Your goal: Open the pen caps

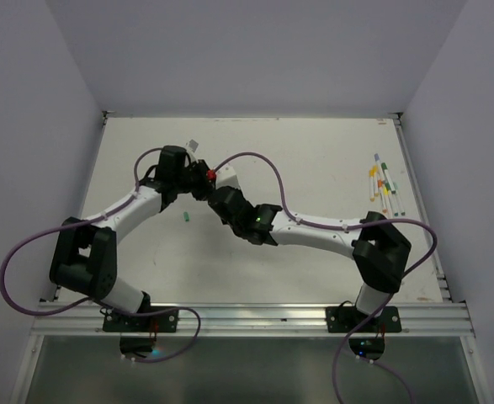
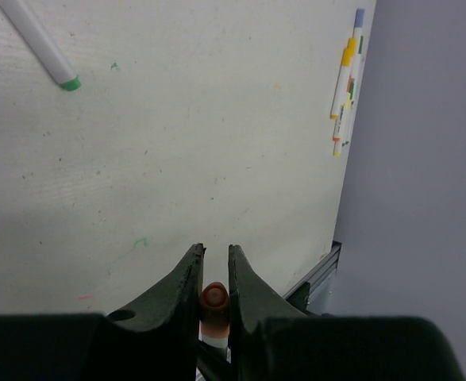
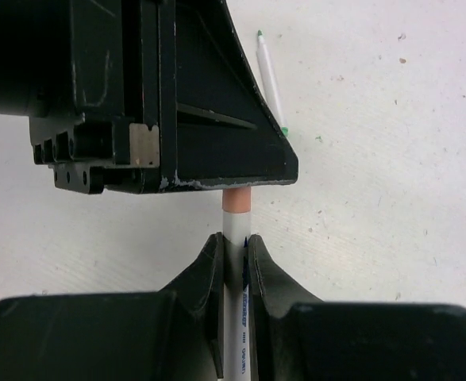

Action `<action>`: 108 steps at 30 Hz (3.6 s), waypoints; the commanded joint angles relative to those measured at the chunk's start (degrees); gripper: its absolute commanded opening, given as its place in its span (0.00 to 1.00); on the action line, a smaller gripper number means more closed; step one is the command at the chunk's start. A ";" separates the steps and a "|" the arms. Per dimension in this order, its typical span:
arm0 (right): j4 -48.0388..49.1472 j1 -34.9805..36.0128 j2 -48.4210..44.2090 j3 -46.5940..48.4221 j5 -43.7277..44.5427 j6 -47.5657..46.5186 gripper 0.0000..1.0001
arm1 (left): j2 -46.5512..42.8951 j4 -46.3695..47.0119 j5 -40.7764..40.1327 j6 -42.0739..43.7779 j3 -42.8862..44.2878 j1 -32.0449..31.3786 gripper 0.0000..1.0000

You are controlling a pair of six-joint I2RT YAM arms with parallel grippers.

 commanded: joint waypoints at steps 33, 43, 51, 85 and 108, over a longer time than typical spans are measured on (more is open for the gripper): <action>-2.90 -0.94 -3.86 -6.02 -31.59 0.19 0.00 | -12.90 10.12 -9.25 -3.90 -0.04 13.36 0.00; -2.21 -1.09 -5.87 -9.53 -26.92 1.67 0.00 | -13.33 0.18 -19.18 6.19 5.42 13.28 0.00; -5.27 -14.19 -3.24 -3.31 -28.85 -1.22 0.00 | -20.88 -1.67 -17.96 12.10 -7.04 13.01 0.00; -6.70 -25.19 35.26 37.84 -37.91 -12.82 0.04 | -11.48 -0.25 -15.13 9.82 -17.43 12.48 0.00; -7.40 -26.16 31.32 36.09 -37.66 -12.91 0.45 | -4.19 -0.97 -24.02 11.05 -17.08 12.48 0.00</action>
